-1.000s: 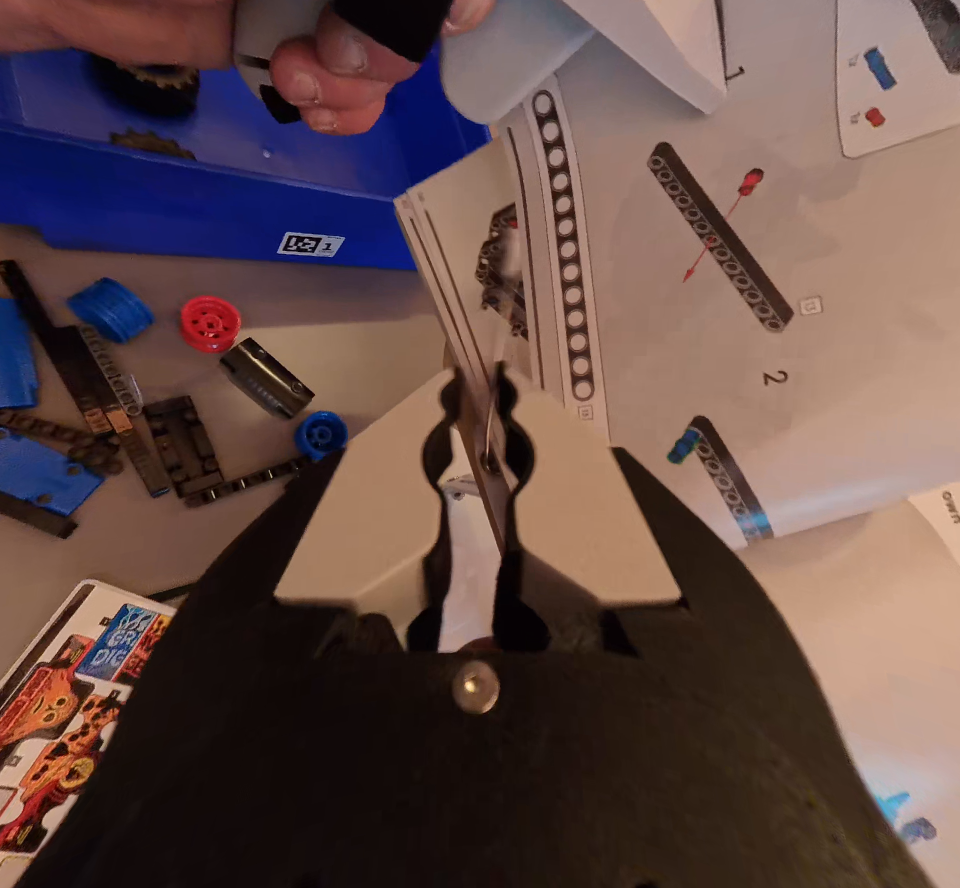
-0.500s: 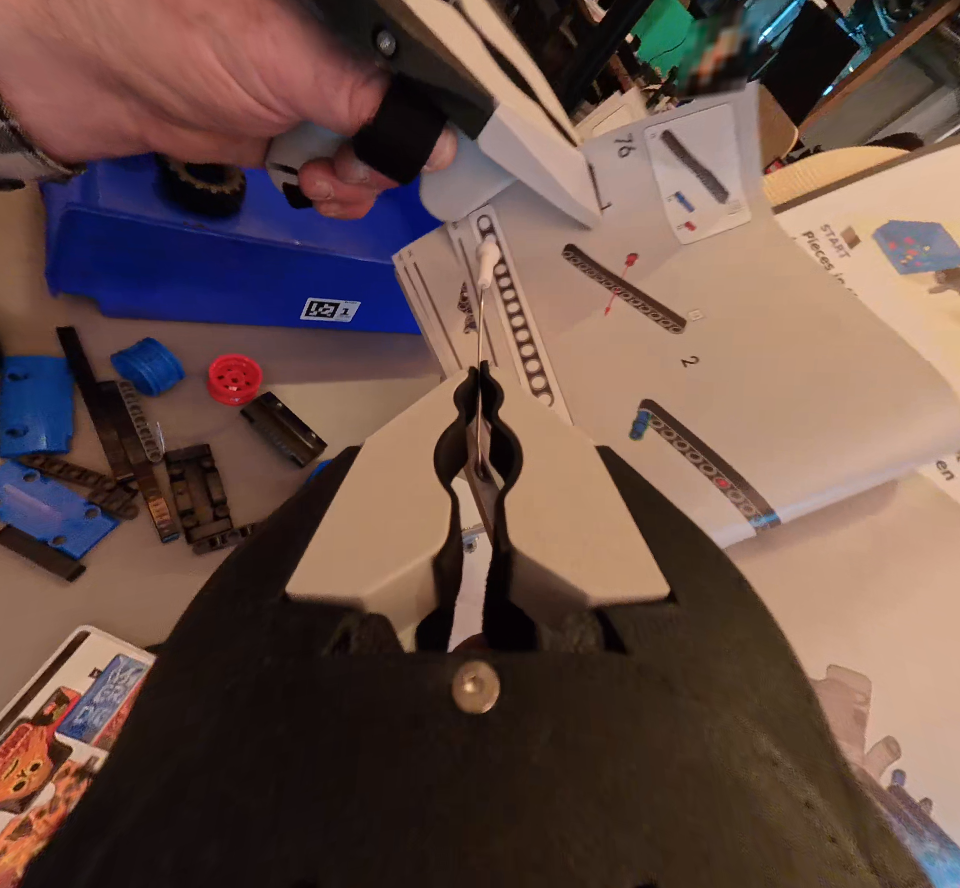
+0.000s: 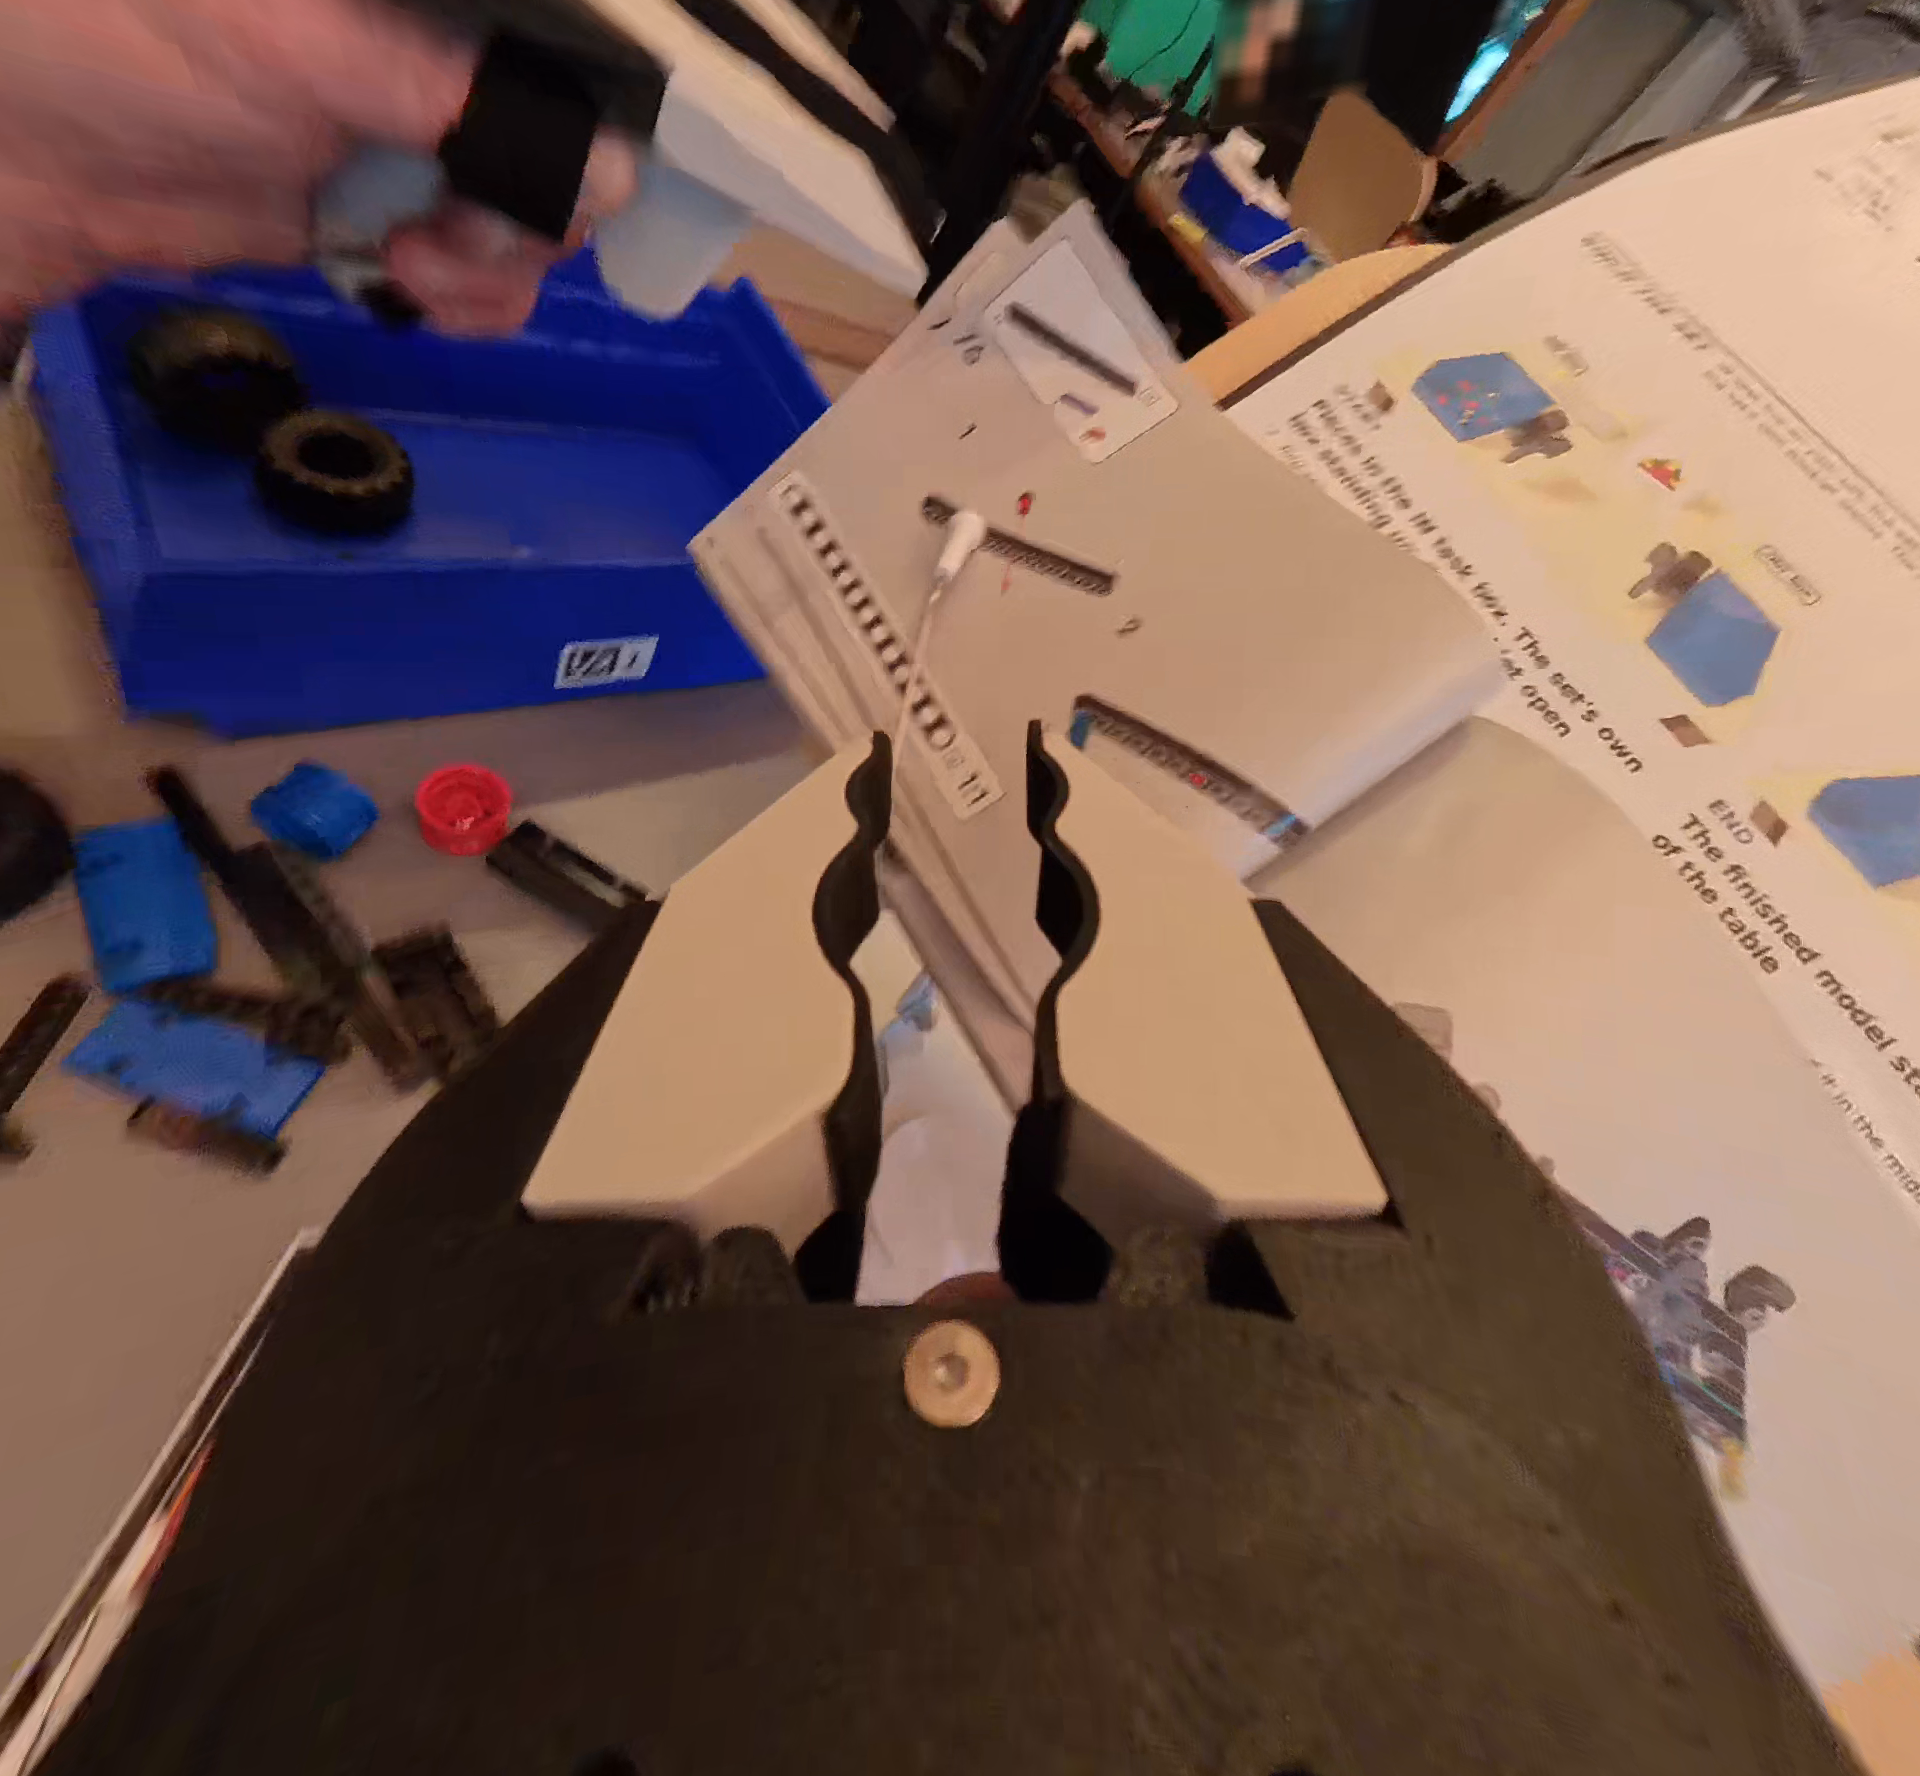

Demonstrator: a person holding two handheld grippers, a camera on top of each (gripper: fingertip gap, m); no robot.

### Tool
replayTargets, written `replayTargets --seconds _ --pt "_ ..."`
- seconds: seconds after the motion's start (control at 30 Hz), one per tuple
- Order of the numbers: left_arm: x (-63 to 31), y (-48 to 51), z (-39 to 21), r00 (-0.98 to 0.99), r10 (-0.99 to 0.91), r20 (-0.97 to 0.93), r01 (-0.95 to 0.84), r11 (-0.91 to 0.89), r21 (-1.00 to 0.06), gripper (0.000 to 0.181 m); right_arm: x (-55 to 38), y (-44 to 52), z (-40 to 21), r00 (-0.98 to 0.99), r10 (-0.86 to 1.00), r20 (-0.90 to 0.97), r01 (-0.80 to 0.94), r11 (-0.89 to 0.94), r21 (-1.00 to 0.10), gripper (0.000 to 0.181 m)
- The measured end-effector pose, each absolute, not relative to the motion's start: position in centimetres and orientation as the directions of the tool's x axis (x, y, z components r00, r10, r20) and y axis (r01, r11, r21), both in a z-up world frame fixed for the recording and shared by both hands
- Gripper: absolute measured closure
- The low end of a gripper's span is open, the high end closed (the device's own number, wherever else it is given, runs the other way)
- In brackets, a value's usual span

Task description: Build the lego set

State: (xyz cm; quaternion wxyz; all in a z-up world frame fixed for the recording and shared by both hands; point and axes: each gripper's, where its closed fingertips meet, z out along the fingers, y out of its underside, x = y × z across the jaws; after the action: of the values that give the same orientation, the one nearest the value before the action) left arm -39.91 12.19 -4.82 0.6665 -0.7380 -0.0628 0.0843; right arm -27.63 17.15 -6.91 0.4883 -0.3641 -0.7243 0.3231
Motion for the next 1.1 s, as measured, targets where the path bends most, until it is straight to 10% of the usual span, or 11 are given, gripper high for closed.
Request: replayTargets --seconds 0.37,0.63,1.1 --pt "-34.7 9.6 -6.6 0.905 0.178 -0.388 -0.318 -0.326 -0.891 0.143 -22.5 9.7 -22.0 -0.717 0.638 0.280 0.451 0.731 -0.512 0.155" --pt "-29.9 9.2 -10.2 0.838 -0.075 -0.540 -0.516 -0.427 -0.742 0.144 -23.7 8.3 -28.4 -0.763 0.621 0.182 0.497 0.743 -0.448 0.164" --pt "-32.0 7.7 -8.3 0.866 -0.034 -0.499 -0.468 -0.409 -0.784 0.146 -23.9 8.3 -28.7 -0.798 0.527 0.291 0.384 0.818 -0.429 0.181"
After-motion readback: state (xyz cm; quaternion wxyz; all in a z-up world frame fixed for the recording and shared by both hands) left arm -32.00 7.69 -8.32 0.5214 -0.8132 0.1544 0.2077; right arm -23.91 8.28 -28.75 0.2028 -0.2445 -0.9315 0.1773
